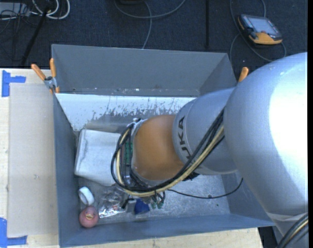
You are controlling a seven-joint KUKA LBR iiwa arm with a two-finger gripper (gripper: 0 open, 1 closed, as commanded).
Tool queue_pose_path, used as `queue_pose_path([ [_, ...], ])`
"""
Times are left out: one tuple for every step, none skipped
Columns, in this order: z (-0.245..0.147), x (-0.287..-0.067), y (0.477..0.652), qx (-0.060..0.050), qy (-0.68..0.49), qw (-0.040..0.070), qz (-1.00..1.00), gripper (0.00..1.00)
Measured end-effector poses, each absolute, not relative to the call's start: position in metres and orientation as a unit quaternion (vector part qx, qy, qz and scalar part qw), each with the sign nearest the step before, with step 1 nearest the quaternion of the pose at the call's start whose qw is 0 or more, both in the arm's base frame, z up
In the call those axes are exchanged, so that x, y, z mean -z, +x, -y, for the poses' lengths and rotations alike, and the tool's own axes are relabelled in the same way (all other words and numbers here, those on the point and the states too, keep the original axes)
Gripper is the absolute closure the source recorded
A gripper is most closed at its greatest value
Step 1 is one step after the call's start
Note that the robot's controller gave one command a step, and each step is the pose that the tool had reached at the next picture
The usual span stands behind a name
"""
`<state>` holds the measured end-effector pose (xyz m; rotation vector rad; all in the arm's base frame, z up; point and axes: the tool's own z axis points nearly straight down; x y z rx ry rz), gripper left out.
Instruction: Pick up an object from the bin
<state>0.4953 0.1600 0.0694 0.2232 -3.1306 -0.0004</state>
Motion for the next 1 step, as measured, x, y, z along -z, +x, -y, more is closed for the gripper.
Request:
queue_pose_path([
  [-0.1678, -0.2035, 0.5007, 0.001, 0.056, -0.004, 0.998, 1.0],
])
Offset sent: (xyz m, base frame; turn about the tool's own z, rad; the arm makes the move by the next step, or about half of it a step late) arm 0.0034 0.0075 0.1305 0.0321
